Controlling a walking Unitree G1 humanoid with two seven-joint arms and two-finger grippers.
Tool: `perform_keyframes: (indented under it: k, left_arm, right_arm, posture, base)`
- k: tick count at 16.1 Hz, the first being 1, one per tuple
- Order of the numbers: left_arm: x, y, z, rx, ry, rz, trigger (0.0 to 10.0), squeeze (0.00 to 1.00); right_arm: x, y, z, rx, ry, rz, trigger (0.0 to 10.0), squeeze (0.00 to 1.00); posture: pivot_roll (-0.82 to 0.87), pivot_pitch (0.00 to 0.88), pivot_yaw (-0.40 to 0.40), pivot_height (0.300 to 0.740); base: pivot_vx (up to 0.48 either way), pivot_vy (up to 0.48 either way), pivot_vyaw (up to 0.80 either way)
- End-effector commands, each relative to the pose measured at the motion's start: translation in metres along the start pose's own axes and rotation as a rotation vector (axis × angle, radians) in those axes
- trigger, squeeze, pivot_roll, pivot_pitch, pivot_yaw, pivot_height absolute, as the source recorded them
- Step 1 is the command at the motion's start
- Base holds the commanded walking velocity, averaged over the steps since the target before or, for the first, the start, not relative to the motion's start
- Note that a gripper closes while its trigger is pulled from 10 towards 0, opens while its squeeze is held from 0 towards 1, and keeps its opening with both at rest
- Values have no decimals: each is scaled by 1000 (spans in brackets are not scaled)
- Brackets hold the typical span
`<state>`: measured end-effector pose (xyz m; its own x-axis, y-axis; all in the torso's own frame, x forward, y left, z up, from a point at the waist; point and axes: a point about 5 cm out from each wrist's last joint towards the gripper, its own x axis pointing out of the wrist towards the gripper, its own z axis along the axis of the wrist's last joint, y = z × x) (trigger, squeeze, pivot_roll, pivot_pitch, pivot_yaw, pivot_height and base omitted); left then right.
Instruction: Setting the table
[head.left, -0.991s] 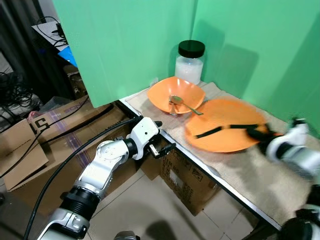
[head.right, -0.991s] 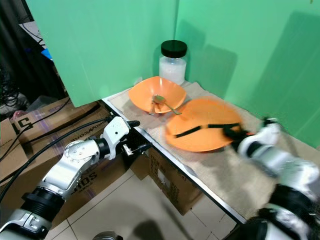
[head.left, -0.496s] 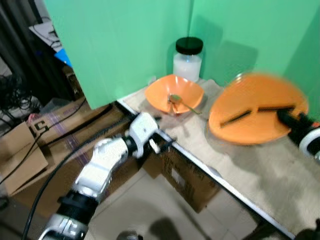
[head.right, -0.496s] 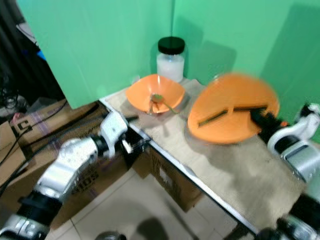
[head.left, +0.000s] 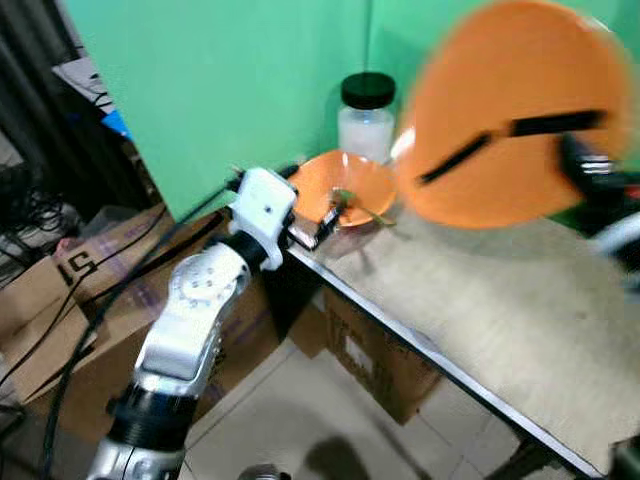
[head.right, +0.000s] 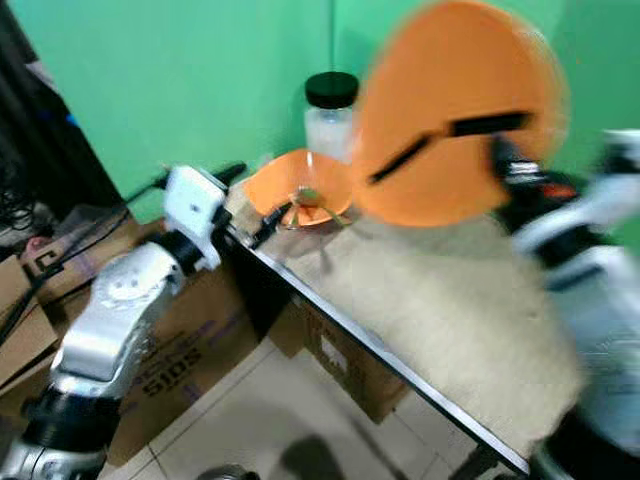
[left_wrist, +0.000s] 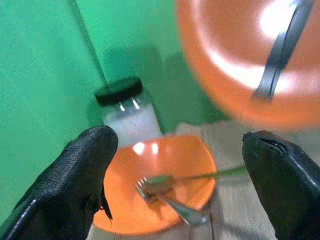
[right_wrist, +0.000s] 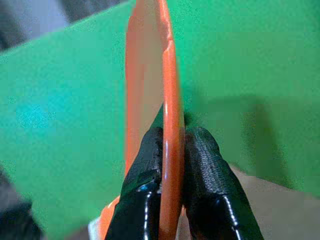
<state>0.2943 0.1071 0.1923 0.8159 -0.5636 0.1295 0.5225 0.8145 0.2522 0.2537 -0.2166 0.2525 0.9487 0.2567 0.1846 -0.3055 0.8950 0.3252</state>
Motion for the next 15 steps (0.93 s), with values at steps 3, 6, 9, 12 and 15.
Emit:
perform_keyframes:
  k: [3,6,9,12,15]
  left_arm:
    - [-29,10,-6,13,71,165,10000,0]
    - [-30,21,-1,22,64,280,10000,0]
    - [-36,16,8,-38,51,279,10000,0]
    - [-38,19,6,-34,67,298,10000,0]
    - [-38,17,8,-21,78,280,10000,0]
  right_arm:
    - [14,41,-13,-213,-96,-5,10000,0]
    - [16,45,-35,-175,-84,-15,10000,0]
    - [19,43,-40,-214,-113,-55,10000,0]
    - [20,45,-36,-212,-153,-47,10000,0]
    - [21,44,-33,-175,-198,-104,10000,0]
  posture:
    - [98,0,34,740]
    - [131,0,-3,740]
    - [150,0,-7,740]
    - [146,0,0,740]
    - [144,0,0,740]
  base:
    - [0,0,0]
    - [0,0,-533]
    - [0,0,-800]
    - [0,0,-800]
    - [0,0,-800]
